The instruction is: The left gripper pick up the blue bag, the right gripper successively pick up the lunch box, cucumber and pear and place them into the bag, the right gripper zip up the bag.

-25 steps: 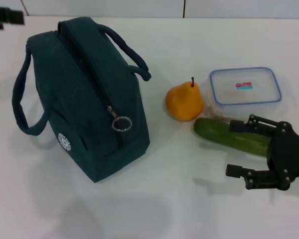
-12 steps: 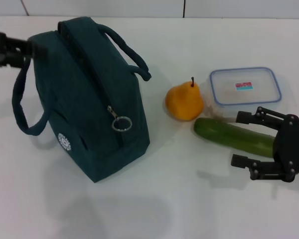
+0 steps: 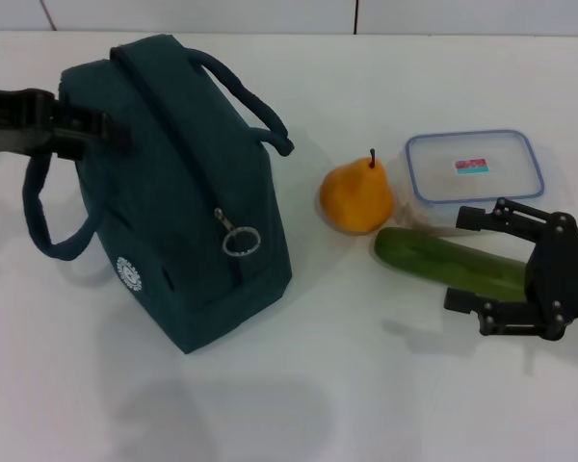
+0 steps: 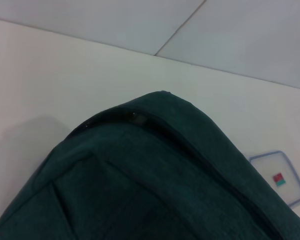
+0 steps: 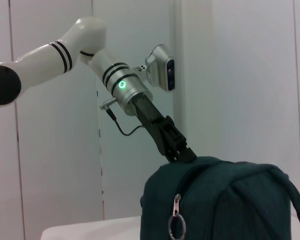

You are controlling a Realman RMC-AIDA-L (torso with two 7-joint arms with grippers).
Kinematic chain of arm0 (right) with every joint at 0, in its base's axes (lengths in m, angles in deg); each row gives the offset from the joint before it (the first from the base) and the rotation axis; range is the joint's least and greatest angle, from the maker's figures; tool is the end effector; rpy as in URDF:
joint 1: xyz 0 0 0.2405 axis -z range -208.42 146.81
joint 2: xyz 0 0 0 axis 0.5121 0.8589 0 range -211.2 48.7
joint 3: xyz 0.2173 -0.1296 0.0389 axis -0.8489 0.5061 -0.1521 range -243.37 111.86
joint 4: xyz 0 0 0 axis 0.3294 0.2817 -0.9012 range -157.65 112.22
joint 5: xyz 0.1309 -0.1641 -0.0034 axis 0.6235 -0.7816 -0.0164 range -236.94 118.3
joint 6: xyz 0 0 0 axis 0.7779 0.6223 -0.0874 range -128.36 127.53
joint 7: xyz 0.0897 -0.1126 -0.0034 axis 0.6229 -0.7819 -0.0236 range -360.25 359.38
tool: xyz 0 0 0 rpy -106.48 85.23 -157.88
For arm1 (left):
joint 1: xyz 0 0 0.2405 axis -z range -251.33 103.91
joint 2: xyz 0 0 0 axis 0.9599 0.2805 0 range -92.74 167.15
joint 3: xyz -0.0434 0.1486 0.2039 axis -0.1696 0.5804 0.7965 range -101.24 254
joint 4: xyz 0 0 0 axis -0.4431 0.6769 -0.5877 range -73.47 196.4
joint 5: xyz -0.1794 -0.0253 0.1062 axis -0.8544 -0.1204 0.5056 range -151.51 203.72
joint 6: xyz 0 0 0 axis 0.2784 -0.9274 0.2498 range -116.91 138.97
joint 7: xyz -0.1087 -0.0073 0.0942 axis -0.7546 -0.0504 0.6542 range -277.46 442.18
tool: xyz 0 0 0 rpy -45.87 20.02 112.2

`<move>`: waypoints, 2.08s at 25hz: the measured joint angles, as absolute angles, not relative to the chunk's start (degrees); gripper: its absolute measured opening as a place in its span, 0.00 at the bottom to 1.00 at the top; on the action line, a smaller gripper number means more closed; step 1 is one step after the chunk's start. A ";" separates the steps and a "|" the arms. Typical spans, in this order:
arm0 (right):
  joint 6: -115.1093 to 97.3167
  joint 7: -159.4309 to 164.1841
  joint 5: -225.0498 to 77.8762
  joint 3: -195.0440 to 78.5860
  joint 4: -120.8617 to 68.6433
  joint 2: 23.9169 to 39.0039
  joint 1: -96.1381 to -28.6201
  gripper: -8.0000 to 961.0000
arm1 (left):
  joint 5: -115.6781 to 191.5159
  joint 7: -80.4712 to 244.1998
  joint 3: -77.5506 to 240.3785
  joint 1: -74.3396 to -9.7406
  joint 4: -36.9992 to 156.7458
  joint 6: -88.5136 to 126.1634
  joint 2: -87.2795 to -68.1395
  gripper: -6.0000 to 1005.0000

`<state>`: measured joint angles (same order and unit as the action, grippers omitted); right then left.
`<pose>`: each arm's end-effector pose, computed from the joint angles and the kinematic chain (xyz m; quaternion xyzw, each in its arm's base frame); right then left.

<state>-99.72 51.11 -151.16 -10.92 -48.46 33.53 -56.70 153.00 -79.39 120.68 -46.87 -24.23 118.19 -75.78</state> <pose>0.2578 0.2860 -0.0033 -0.9290 0.0354 0.3519 0.1093 -0.2154 0.3231 0.1386 -0.7909 -0.5819 -0.0946 0.1640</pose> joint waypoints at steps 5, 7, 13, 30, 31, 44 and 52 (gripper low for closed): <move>-99.17 51.02 -151.17 -10.92 -48.60 33.53 -56.73 0.91 | 153.02 -79.48 120.68 -46.75 -24.07 117.87 -75.92 0.76; -99.13 50.82 -151.16 -10.92 -48.67 33.53 -56.73 0.91 | 153.03 -79.46 120.65 -46.49 -23.50 117.80 -76.14 0.76; -99.03 50.37 -151.17 -10.92 -48.67 33.66 -56.73 0.91 | 153.22 -79.48 120.39 -45.42 -19.63 117.25 -76.38 0.75; -98.93 50.01 -151.17 -11.53 -48.32 33.62 -56.52 0.90 | 156.07 -70.88 120.89 -46.37 -18.26 112.87 -77.38 0.50; -98.94 50.01 -151.17 -11.53 -48.36 33.62 -56.52 0.90 | 156.08 -70.92 120.91 -46.35 -18.14 113.01 -77.39 0.46; -98.18 51.24 -151.17 -13.00 -48.14 33.71 -56.82 0.90 | 155.79 -70.16 120.75 -46.55 -16.54 114.95 -76.72 0.05; -93.97 59.18 -149.04 -15.97 -48.09 33.81 -57.63 0.90 | 155.26 -69.83 120.06 -46.24 -17.43 117.64 -75.15 0.05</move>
<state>-93.97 59.18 -149.04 -15.97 -48.09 33.81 -57.63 155.26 -69.83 120.06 -46.24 -17.43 117.64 -75.15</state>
